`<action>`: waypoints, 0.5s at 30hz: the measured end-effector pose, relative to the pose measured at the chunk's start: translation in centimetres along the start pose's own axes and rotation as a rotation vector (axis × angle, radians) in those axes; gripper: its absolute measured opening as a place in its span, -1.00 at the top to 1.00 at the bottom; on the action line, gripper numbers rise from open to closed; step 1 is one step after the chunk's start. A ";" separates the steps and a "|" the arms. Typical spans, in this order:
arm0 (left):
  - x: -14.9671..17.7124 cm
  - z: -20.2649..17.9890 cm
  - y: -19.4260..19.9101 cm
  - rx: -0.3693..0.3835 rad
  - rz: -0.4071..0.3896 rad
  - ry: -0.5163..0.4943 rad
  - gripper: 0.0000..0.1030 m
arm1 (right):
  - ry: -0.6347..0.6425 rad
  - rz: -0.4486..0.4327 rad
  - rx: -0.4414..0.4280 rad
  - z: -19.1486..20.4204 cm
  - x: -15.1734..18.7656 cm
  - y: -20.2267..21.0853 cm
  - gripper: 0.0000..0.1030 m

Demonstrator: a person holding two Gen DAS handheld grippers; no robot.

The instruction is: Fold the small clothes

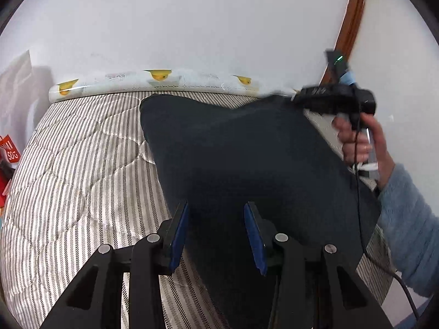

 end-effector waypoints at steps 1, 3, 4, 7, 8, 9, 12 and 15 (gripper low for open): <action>0.0 0.0 0.0 0.004 0.002 0.000 0.25 | 0.019 -0.042 -0.019 0.0 -0.4 0.7 0.83; 0.1 0.0 -0.1 0.008 0.007 0.008 0.25 | -0.006 -0.001 0.003 -1.0 -0.6 -0.6 0.84; 0.1 0.0 -0.1 0.013 0.008 0.012 0.25 | -0.042 0.060 0.027 -1.8 -0.4 -2.1 0.83; 0.0 -0.1 0.1 0.004 0.015 0.016 0.25 | -0.073 0.141 0.057 -2.5 0.2 -3.8 0.76; 0.0 -0.1 0.2 0.001 0.017 0.018 0.25 | -0.068 0.118 0.085 -2.5 0.3 -3.0 0.70; 0.1 -0.2 0.4 -0.003 0.019 0.020 0.26 | -0.065 0.097 0.103 -2.4 0.4 -2.1 0.64; 0.5 -0.2 1.1 -0.011 0.019 0.022 0.25 | -0.042 0.054 0.136 -1.7 1.6 1.9 0.59; 1.0 -0.3 1.8 -0.019 0.016 0.026 0.25 | -0.011 0.054 0.133 -1.2 4.2 5.1 0.54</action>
Point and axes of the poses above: each gripper's, at about its wrist camera, not at the fingertips, and y roughly against the way its jaws point, z to its left, x to its underside, the point moved 3 cm from there along -y, roughly the way its jaws point, and after that the axes turned 3 degrees about -y, right-handed, at the moved point
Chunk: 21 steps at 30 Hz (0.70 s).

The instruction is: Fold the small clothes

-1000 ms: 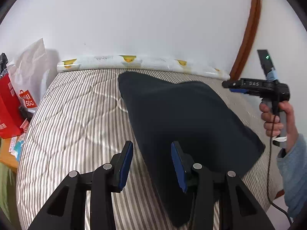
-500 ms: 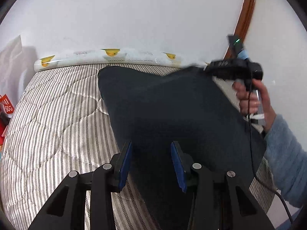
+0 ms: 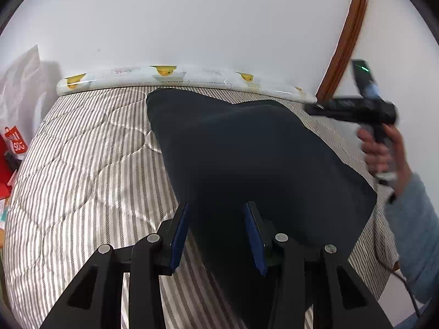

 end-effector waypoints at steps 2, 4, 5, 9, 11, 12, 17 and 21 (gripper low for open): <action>0.3 0.0 0.6 -0.001 -0.004 0.012 0.26 | 0.025 0.001 0.011 0.2 2.7 1.8 0.46; 0.8 -0.1 1.1 -0.005 -0.007 0.024 0.26 | 0.035 0.012 0.014 0.3 5.1 2.8 0.41; 1.0 -0.1 1.3 -0.008 -0.006 0.029 0.26 | 0.036 0.018 0.015 0.2 6.5 3.3 0.38; 1.8 -0.6 1.7 -0.008 -0.002 0.045 0.26 | -0.018 0.015 -0.019 -0.2 9.7 4.2 0.37; 2.0 -1.0 1.7 -0.003 -0.001 0.061 0.26 | -0.072 0.015 -0.055 -0.3 10.5 4.0 0.37; 2.1 -1.1 1.5 -0.010 0.002 0.070 0.26 | -0.083 0.012 -0.067 -0.2 10.7 3.8 0.39; 2.1 -1.7 1.3 -0.076 0.014 0.069 0.25 | 0.027 -0.102 -0.010 1.7 11.0 5.5 0.94; 2.1 -2.1 1.6 -0.102 0.024 0.057 0.25 | -0.096 -0.127 -0.053 -0.7 10.9 6.4 0.95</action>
Point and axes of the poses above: each gripper's, at about its wrist camera, not at the fingertips, and y roughly against the way its jaws point, z to its left, x to its underside, the point moved 3 cm from there along -y, roughly the way its jaws point, and after that the axes turned 3 degrees about -y, right-handed, at the moved point
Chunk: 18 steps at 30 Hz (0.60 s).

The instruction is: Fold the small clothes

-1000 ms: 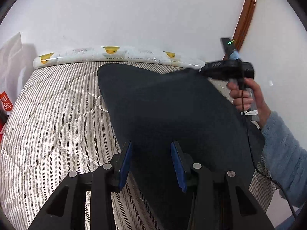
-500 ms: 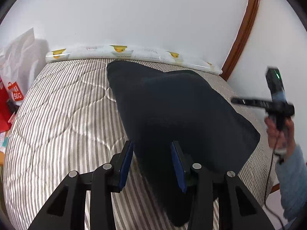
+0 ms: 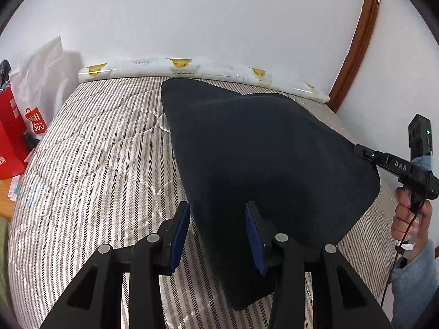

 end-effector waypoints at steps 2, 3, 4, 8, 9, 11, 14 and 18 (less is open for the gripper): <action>0.0 -0.1 0.0 -0.018 -0.003 -0.008 0.25 | 0.052 0.019 0.067 0.7 0.4 -0.7 0.94; 0.0 -0.1 0.0 -0.025 -0.003 -0.008 0.25 | 0.065 0.015 0.097 1.0 0.6 -0.6 0.94; 0.1 -0.1 0.1 -0.032 0.000 -0.001 0.25 | 0.063 0.006 0.130 1.2 0.6 -0.3 0.92; 0.4 0.1 0.5 -0.038 0.000 0.009 0.26 | 0.047 -0.060 0.168 1.9 1.0 2.0 0.86; 0.4 0.1 0.5 -0.040 -0.001 0.010 0.26 | 0.052 -0.074 0.172 2.1 1.2 2.5 0.86; 0.6 0.1 0.4 -0.042 0.001 0.015 0.25 | 0.096 -0.084 0.192 3.2 1.9 2.8 0.75; 0.6 -0.1 0.3 -0.049 -0.002 0.027 0.25 | 0.172 -0.060 0.242 4.1 3.3 1.9 0.59; 0.9 -0.3 0.2 -0.062 0.007 0.034 0.25 | 0.166 0.021 0.326 2.9 4.8 -0.2 0.59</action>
Point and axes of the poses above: each gripper's, at about its wrist camera, not at the fingertips, and y roughly against the way its jaws point, z to its left, x to its underside, the point moved 3 cm from there along -y, roughly the way its jaws point, and after that the axes turned 3 degrees about -y, right-handed, at the moved point
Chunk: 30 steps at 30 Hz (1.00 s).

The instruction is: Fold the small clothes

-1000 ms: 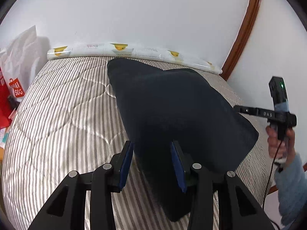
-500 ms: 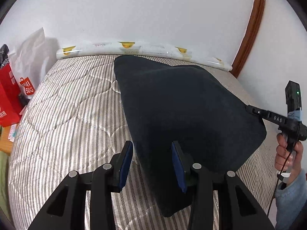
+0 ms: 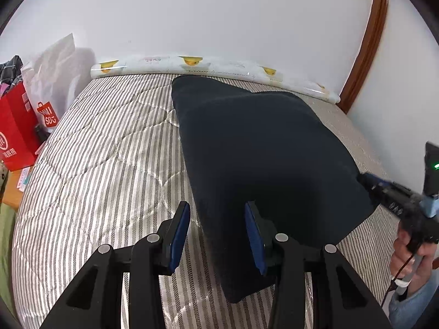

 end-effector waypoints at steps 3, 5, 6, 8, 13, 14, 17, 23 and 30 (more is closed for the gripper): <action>0.2 -0.3 0.3 -0.006 0.008 -0.004 0.25 | -0.045 0.004 0.007 -0.9 0.4 0.4 0.59; 0.5 -0.7 0.8 0.015 0.005 -0.015 0.25 | -0.053 -0.005 0.024 -1.0 0.3 1.4 0.57; 0.6 -1.0 1.0 0.028 0.000 -0.022 0.25 | -0.054 -0.023 0.028 -1.0 0.2 2.0 0.55; 0.7 -1.7 1.2 0.014 -0.005 -0.048 0.25 | -0.050 -0.056 0.008 -0.5 0.1 3.1 0.52; 1.2 -2.5 0.6 -0.013 0.012 -0.065 0.25 | -0.008 -0.109 -0.060 2.4 -0.6 4.4 0.24; 1.3 -2.5 0.5 -0.021 0.014 -0.063 0.24 | 0.007 -0.115 -0.063 3.2 -0.8 4.3 0.10; 1.8 -2.2 0.5 -0.031 0.013 -0.066 0.18 | 0.047 -0.058 -0.087 5.0 -1.0 2.5 0.01; 1.4 -0.9 1.3 -0.031 -0.004 -0.075 0.17 | 0.028 -0.009 -0.040 4.9 -1.1 1.6 0.00; -0.4 0.4 0.9 -0.001 -0.015 -0.070 0.17 | -0.061 0.001 0.021 4.0 -1.3 2.2 -0.01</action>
Point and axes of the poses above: each gripper's, at about its wrist camera, not at the fingertips, and y roughly against the way its jaws point, z to its left, x to its underside, the point moved 3 cm from there along -y, roughly the way its jaws point, and after that the axes turned 3 degrees about -y, right-handed, at the moved point
